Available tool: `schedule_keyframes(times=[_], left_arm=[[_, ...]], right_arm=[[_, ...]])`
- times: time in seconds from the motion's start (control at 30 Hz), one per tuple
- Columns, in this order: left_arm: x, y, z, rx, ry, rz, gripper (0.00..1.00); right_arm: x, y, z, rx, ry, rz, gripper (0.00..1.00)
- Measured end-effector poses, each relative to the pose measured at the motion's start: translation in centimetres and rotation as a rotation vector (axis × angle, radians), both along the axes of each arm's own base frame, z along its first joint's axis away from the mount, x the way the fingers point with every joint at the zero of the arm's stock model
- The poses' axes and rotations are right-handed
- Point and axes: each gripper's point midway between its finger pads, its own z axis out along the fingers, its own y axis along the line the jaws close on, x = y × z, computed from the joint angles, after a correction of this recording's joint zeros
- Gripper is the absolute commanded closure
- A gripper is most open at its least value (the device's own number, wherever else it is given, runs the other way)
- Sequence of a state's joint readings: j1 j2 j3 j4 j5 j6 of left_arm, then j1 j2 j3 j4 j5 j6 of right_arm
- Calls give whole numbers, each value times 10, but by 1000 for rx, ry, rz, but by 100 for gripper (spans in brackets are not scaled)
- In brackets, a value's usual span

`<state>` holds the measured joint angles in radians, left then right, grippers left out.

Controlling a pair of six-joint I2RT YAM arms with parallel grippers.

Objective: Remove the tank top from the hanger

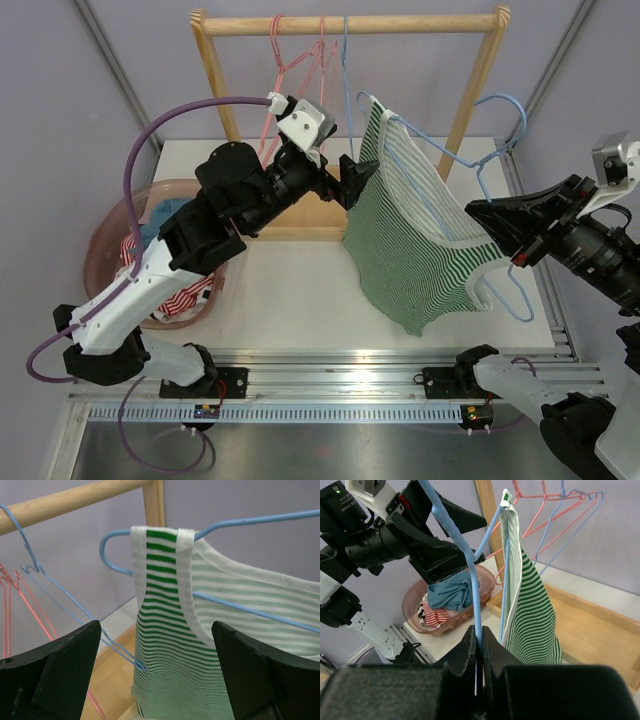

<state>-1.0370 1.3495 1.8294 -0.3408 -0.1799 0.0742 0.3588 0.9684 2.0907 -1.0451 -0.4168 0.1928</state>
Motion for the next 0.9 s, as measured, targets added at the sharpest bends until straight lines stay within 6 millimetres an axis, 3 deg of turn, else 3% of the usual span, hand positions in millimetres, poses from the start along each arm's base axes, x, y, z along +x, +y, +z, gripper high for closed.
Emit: schedule_keyframes(times=[0.27,0.43,0.63,0.77,0.9], left_arm=[[9,-9,-6,-12,-13,17,16],[22,-15,-15,8,-7,63,46],[28,-15,-18,20,-11,93,46],[27,-11,-18,13,-12,102,65],[31,-7,-19,19,-11,131,62]], right_arm=[[4,13,-19,-16,69,68,100],[-1,16,-23,-16,81,99,100],[-3,15,-23,-13,77,93,100],[-1,14,-24,-14,80,82,100],[2,14,-26,-16,87,78,100]])
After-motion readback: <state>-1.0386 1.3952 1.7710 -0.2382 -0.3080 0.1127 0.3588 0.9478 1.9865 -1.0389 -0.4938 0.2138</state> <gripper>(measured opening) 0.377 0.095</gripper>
